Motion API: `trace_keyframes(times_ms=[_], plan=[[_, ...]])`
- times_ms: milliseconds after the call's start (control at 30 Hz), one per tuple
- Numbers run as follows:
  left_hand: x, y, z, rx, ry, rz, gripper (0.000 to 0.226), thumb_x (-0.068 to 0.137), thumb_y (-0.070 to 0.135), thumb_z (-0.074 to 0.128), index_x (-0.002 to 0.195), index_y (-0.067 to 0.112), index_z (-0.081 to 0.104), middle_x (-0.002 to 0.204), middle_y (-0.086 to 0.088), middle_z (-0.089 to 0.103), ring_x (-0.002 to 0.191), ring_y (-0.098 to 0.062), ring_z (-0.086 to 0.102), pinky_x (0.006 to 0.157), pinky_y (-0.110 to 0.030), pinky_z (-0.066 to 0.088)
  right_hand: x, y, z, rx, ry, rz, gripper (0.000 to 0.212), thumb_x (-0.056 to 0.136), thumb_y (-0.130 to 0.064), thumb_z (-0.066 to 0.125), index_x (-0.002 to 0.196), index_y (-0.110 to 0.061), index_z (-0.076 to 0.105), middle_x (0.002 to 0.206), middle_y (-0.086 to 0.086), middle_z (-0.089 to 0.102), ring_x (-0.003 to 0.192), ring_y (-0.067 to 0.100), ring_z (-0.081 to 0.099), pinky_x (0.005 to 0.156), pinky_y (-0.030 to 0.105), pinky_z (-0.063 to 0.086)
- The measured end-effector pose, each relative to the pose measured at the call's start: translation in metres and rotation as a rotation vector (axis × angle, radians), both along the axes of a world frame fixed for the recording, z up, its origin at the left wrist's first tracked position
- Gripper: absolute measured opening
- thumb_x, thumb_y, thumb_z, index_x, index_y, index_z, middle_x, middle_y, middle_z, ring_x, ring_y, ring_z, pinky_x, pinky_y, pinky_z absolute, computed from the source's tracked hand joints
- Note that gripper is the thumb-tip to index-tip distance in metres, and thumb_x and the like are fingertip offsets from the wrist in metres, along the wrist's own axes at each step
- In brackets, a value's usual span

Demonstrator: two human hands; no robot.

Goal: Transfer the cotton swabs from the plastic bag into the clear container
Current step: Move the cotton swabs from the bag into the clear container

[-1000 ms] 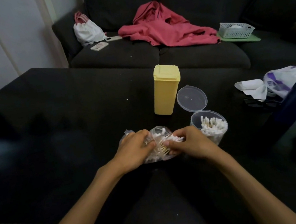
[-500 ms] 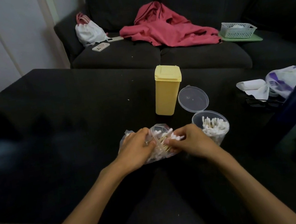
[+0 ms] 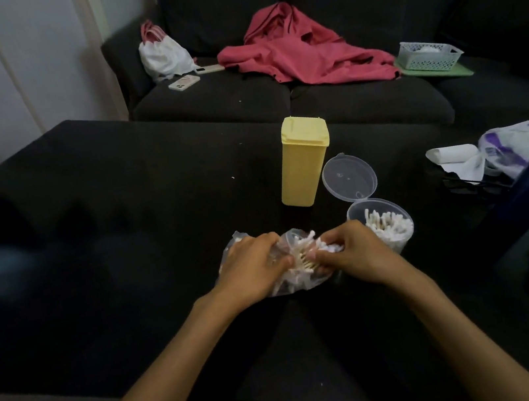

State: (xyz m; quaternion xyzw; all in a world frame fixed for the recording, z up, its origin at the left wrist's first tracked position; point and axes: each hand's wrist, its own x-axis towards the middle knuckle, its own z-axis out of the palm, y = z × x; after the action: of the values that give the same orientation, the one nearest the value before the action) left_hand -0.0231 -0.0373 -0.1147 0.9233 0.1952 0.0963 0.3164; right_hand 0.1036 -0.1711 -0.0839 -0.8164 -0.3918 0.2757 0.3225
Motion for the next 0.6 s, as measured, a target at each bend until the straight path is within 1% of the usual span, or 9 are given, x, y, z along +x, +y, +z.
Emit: trace_keyframes(times_ms=[167, 233, 300, 333, 400, 467, 533, 567, 600], plan=[[0.002, 0.003, 0.003, -0.068, 0.0, 0.035, 0.016, 0.095, 0.028, 0.05, 0.106, 0.019, 0.056, 0.101, 0.002, 0.061, 0.093, -0.01, 0.059, 0.084, -0.038, 0.051, 0.005, -0.005, 0.006, 0.06, 0.046, -0.032, 0.007, 0.088, -0.019, 0.061, 0.091, -0.023, 0.065, 0.088, -0.001, 0.07, 0.081, 0.006, 0.068, 0.075, 0.024, 0.055], [0.003, 0.005, 0.003, -0.127, 0.012, 0.035, 0.014, 0.094, 0.027, 0.05, 0.107, 0.021, 0.054, 0.104, 0.001, 0.061, 0.094, -0.011, 0.06, 0.085, -0.041, 0.052, 0.005, -0.004, 0.007, 0.058, -0.006, -0.018, 0.008, 0.088, -0.02, 0.062, 0.094, -0.022, 0.066, 0.087, -0.002, 0.071, 0.081, 0.006, 0.068, 0.077, 0.025, 0.055], [0.004, 0.01, 0.005, -0.257, 0.063, 0.044, 0.02, 0.092, 0.031, 0.052, 0.111, 0.025, 0.052, 0.111, 0.001, 0.059, 0.099, -0.013, 0.06, 0.089, -0.042, 0.051, 0.005, -0.001, 0.006, 0.059, -0.114, 0.023, 0.01, 0.088, -0.021, 0.062, 0.095, -0.019, 0.068, 0.085, -0.001, 0.071, 0.08, 0.005, 0.068, 0.078, 0.028, 0.055], [0.003, 0.012, 0.007, -0.36, 0.086, 0.045, 0.028, 0.091, 0.033, 0.053, 0.119, 0.026, 0.05, 0.117, 0.0, 0.056, 0.103, -0.014, 0.058, 0.092, -0.043, 0.05, 0.004, 0.001, 0.006, 0.063, -0.149, 0.049, 0.011, 0.088, -0.02, 0.062, 0.095, -0.017, 0.069, 0.085, -0.001, 0.071, 0.079, 0.006, 0.067, 0.078, 0.029, 0.055], [0.002, 0.014, 0.013, -0.498, 0.083, 0.003, 0.047, 0.088, 0.033, 0.058, 0.132, 0.028, 0.043, 0.13, 0.0, 0.049, 0.118, -0.015, 0.05, 0.102, -0.043, 0.043, 0.003, 0.003, 0.008, 0.074, -0.168, 0.099, 0.012, 0.088, -0.019, 0.062, 0.096, -0.015, 0.07, 0.086, 0.0, 0.071, 0.079, 0.006, 0.067, 0.077, 0.03, 0.056], [0.002, 0.017, 0.018, -0.46, 0.084, -0.061, 0.065, 0.082, 0.037, 0.063, 0.14, 0.032, 0.035, 0.141, 0.003, 0.041, 0.132, -0.017, 0.036, 0.112, -0.046, 0.029, 0.002, 0.002, 0.01, 0.09, -0.173, 0.155, 0.012, 0.088, -0.018, 0.061, 0.097, -0.016, 0.069, 0.088, 0.0, 0.071, 0.08, 0.005, 0.067, 0.076, 0.029, 0.057], [0.002, 0.019, 0.023, -0.348, 0.139, -0.159, 0.074, 0.082, 0.04, 0.062, 0.145, 0.037, 0.023, 0.148, 0.006, 0.035, 0.138, -0.017, 0.026, 0.117, -0.046, 0.007, 0.0, 0.0, 0.011, 0.097, -0.168, 0.223, 0.012, 0.089, -0.017, 0.06, 0.097, -0.019, 0.068, 0.09, -0.001, 0.07, 0.082, 0.002, 0.067, 0.077, 0.027, 0.056], [0.001, 0.019, 0.024, -0.338, 0.15, -0.21, 0.075, 0.085, 0.036, 0.063, 0.146, 0.039, 0.019, 0.15, 0.007, 0.032, 0.139, -0.016, 0.025, 0.117, -0.045, 0.002, -0.001, -0.001, 0.012, 0.09, -0.171, 0.254, 0.012, 0.089, -0.017, 0.059, 0.097, -0.021, 0.067, 0.09, -0.003, 0.069, 0.083, 0.0, 0.066, 0.077, 0.024, 0.056], [0.003, 0.019, 0.025, -0.375, 0.153, -0.249, 0.076, 0.086, 0.029, 0.063, 0.146, 0.04, 0.017, 0.151, 0.006, 0.032, 0.139, -0.015, 0.026, 0.116, -0.045, 0.006, 0.0, -0.002, 0.012, 0.087, -0.176, 0.277, 0.012, 0.088, -0.016, 0.06, 0.096, -0.022, 0.067, 0.09, -0.005, 0.069, 0.084, -0.001, 0.065, 0.077, 0.022, 0.055]])
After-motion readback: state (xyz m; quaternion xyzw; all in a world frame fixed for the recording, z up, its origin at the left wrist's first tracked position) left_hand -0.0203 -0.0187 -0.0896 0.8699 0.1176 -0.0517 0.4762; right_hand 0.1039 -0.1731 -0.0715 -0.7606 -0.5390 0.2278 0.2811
